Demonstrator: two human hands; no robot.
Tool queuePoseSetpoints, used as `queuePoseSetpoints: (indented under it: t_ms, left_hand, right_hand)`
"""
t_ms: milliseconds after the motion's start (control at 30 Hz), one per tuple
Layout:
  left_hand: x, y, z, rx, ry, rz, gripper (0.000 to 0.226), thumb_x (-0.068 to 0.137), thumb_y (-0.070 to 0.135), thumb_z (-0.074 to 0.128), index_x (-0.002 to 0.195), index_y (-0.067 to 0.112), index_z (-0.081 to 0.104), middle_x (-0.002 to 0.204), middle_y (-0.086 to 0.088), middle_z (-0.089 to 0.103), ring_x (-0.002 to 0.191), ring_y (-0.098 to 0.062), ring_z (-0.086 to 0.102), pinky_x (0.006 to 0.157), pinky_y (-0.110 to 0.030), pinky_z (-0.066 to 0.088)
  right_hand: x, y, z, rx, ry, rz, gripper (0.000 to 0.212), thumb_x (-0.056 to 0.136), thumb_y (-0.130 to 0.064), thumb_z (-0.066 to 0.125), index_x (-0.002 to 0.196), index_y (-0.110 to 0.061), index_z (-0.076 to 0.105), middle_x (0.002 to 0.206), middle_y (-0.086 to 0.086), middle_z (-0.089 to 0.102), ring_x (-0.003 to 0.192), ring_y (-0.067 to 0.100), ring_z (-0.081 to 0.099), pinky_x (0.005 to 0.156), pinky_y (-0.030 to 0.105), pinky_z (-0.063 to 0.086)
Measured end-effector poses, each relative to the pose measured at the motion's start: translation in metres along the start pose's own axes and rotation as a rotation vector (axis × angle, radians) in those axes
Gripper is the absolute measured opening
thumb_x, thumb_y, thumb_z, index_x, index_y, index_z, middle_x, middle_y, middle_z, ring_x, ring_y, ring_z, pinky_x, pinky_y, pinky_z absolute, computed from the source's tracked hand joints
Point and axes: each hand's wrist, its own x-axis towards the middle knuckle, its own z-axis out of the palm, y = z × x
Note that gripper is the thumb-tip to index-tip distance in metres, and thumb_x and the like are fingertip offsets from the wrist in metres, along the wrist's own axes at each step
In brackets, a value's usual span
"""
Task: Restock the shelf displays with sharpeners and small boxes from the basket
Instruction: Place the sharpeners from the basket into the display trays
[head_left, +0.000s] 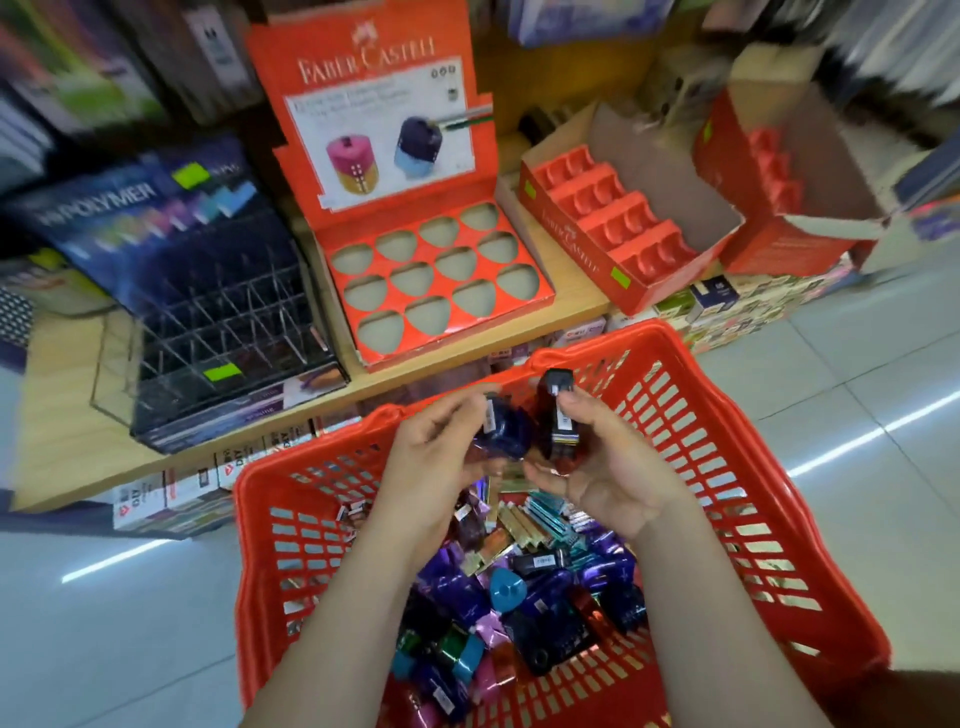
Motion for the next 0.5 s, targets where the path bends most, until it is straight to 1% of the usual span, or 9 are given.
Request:
queuePoseSetpoints:
  t_ms: [67,167,233,300,333,367,400,433,500]
  left_hand:
    - [-0.002,0.02,0.011,-0.097,-0.013,-0.04,0.026,0.099,0.027,0.048,0.102,0.023,0.073,0.109,-0.007,0.071,0.092,-0.021,0.069,0.07,-0.032,0.054]
    - [0.001,0.044,0.027,-0.194,-0.045,-0.058,0.021,0.096,0.027,0.052,0.098,0.015,0.069,0.107,-0.01,0.07,0.092,-0.022,0.068,0.069,-0.031,0.056]
    - [0.005,0.054,0.038,-0.241,-0.086,-0.041,0.011,0.088,0.014,0.061,0.099,0.011,0.061,0.101,-0.014,0.067,0.089,-0.023,0.068,0.071,-0.034,0.059]
    - [0.012,0.06,0.048,-0.231,-0.047,-0.01,0.015,0.086,0.002,0.062,0.097,0.012,0.058,0.095,-0.011,0.065,0.081,-0.018,0.069,0.07,-0.032,0.059]
    - [0.017,0.061,0.052,-0.164,-0.004,0.04,0.012,0.088,0.006,0.062,0.095,0.015,0.061,0.095,-0.008,0.066,0.082,-0.016,0.069,0.072,-0.032,0.059]
    - [0.021,0.063,0.057,-0.06,0.049,0.102,0.005,0.091,0.015,0.062,0.093,0.019,0.064,0.096,-0.007,0.068,0.086,-0.017,0.069,0.077,-0.035,0.058]
    - [0.024,0.065,0.061,0.063,0.099,0.17,0.008,0.091,0.029,0.061,0.091,0.023,0.067,0.098,-0.005,0.07,0.091,-0.018,0.068,0.083,-0.04,0.056]
    - [0.027,0.067,0.064,0.18,0.133,0.23,0.02,0.089,0.041,0.057,0.091,0.025,0.068,0.097,-0.002,0.07,0.093,-0.019,0.066,0.088,-0.044,0.053]
    - [0.033,0.072,0.068,0.288,0.141,0.281,0.033,0.082,0.053,0.047,0.091,0.027,0.066,0.092,0.003,0.068,0.091,-0.018,0.063,0.089,-0.047,0.049]
  right_hand:
    - [-0.005,-0.013,0.01,-0.089,0.015,-0.054,0.02,0.076,-0.037,0.065,0.093,-0.03,0.074,0.1,0.002,0.073,0.087,0.016,0.069,0.079,0.037,0.054]
    - [-0.005,-0.033,0.018,-0.257,0.07,-0.132,0.026,0.084,-0.038,0.064,0.11,-0.031,0.066,0.102,0.002,0.072,0.084,0.016,0.067,0.067,0.03,0.052]
    - [-0.003,-0.045,0.019,-0.284,0.118,-0.186,0.016,0.085,-0.038,0.061,0.1,-0.034,0.066,0.092,0.002,0.072,0.076,0.017,0.066,0.06,0.03,0.049]
    - [-0.002,-0.056,0.019,-0.273,0.157,-0.229,0.017,0.079,-0.038,0.065,0.092,-0.027,0.065,0.087,0.007,0.071,0.075,0.022,0.066,0.062,0.036,0.049]
    - [-0.002,-0.061,0.018,-0.251,0.165,-0.252,0.022,0.077,-0.037,0.068,0.093,-0.022,0.064,0.09,0.011,0.071,0.079,0.026,0.067,0.068,0.04,0.049]
    - [-0.002,-0.064,0.018,-0.203,0.157,-0.272,0.023,0.078,-0.032,0.07,0.094,-0.017,0.063,0.091,0.014,0.07,0.082,0.028,0.067,0.072,0.042,0.05]
    - [-0.002,-0.065,0.018,-0.134,0.134,-0.281,0.019,0.081,-0.027,0.07,0.093,-0.015,0.063,0.089,0.015,0.069,0.081,0.029,0.066,0.073,0.042,0.051]
    - [-0.002,-0.066,0.018,-0.062,0.089,-0.274,0.016,0.081,-0.023,0.07,0.093,-0.015,0.063,0.088,0.015,0.068,0.079,0.03,0.065,0.073,0.042,0.05]
    - [-0.002,-0.069,0.02,0.036,0.017,-0.231,0.025,0.073,-0.025,0.074,0.094,-0.016,0.063,0.088,0.015,0.067,0.074,0.029,0.065,0.067,0.039,0.051]
